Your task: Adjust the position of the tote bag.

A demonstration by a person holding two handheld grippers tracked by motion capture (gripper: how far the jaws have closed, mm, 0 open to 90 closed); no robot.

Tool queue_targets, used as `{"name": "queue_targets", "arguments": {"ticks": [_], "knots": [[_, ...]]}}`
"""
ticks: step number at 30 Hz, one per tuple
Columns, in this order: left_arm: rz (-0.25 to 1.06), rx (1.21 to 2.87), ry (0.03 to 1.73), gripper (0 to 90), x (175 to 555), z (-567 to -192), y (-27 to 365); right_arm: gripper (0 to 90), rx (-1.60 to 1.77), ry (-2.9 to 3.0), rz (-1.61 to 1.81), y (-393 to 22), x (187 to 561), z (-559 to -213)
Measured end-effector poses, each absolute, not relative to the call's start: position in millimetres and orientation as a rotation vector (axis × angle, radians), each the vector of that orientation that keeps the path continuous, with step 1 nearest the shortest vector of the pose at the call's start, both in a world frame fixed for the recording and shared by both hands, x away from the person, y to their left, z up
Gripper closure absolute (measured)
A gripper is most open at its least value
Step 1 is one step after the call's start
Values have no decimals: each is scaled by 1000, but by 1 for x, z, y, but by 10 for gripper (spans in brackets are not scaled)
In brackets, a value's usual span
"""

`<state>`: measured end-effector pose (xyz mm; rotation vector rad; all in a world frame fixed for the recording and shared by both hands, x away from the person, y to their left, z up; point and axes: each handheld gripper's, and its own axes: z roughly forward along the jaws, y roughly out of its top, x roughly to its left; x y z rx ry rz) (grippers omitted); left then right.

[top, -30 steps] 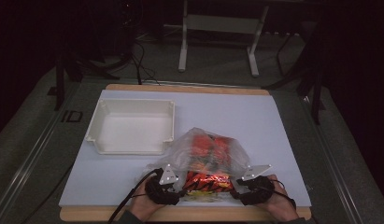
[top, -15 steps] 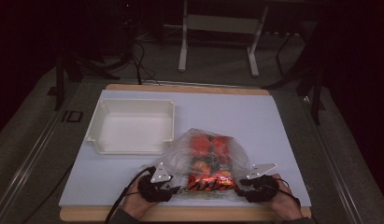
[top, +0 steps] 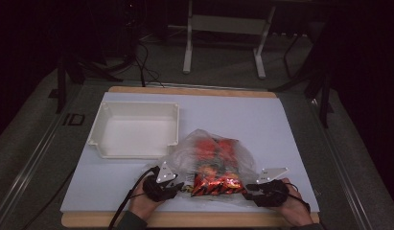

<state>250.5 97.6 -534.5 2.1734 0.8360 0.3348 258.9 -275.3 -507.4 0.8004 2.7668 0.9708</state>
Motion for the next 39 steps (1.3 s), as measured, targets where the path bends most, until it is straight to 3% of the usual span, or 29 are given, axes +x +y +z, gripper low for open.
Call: {"name": "queue_targets", "arguments": {"ticks": [8,23,27,31,35,39], "knots": [[333,2167,766,562,236,-524,97,528,757,2755,1007,-284,252,-496],[313,2106,630,540,208,-501,102,567,707,2695,1212,-298,241,-478],[307,2125,656,535,211,-504,104,602,702,2696,1181,-296,239,-477],[289,2203,705,531,219,-518,101,566,736,2732,1062,-293,242,-489],[329,2263,734,566,223,-528,98,551,744,2776,941,-289,246,-506],[402,2306,728,647,225,-531,96,619,748,2758,817,-284,249,-513]]}}
